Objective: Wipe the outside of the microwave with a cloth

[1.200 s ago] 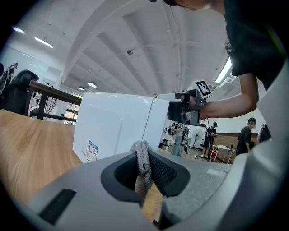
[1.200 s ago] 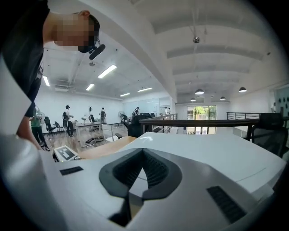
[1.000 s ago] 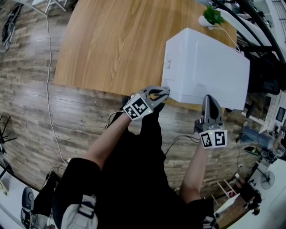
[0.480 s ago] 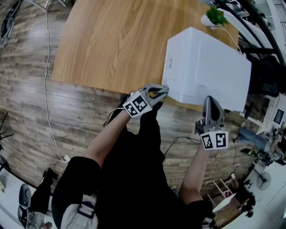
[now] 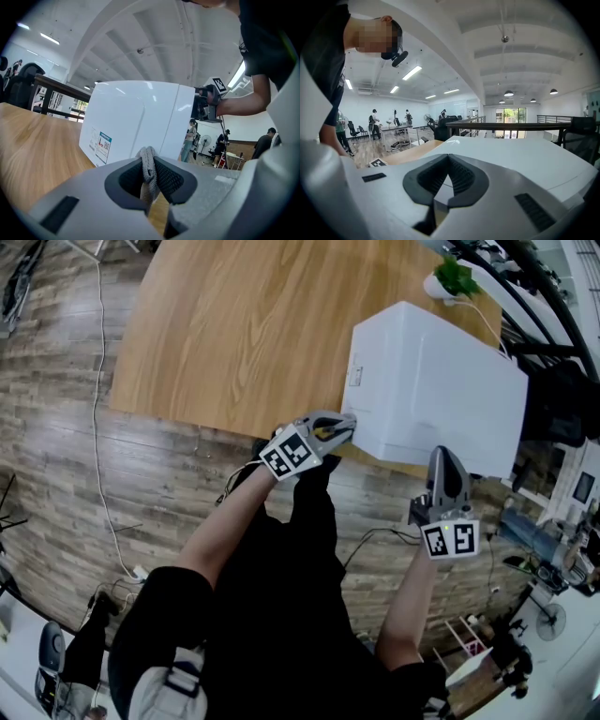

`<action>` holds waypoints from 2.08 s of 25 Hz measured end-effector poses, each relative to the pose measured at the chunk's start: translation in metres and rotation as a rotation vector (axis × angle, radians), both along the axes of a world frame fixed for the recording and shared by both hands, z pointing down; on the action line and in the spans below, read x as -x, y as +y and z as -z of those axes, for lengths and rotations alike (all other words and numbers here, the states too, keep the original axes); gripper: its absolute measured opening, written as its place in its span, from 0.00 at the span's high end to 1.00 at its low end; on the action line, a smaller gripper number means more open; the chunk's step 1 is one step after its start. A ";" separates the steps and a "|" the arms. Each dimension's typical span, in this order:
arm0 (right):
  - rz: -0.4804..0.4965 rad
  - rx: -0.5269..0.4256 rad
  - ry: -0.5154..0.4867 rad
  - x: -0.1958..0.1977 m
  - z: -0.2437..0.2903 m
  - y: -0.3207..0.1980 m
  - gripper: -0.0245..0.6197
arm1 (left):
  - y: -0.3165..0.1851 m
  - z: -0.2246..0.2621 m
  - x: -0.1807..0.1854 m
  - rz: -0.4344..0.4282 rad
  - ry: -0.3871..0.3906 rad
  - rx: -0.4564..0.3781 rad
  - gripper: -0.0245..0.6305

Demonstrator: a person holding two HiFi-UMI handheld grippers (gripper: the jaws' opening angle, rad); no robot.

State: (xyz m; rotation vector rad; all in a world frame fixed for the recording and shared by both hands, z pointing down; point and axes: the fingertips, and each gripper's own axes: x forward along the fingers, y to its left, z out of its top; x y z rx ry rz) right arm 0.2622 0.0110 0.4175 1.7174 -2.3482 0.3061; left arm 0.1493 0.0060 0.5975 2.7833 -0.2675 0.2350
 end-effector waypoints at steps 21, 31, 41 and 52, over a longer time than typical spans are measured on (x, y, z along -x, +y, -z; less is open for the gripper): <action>-0.014 0.026 -0.003 -0.002 -0.007 0.003 0.96 | -0.097 0.009 -0.011 0.051 0.006 -0.041 0.89; -0.002 0.048 -0.006 -0.001 -0.008 0.003 0.96 | -0.150 0.002 -0.018 0.069 -0.007 -0.047 0.89; -0.008 0.049 0.003 0.000 -0.009 0.005 0.96 | -0.192 -0.006 -0.021 0.088 -0.010 -0.038 0.89; -0.009 0.056 -0.008 -0.002 -0.009 0.004 0.96 | -0.231 -0.020 -0.030 0.100 -0.040 -0.036 0.89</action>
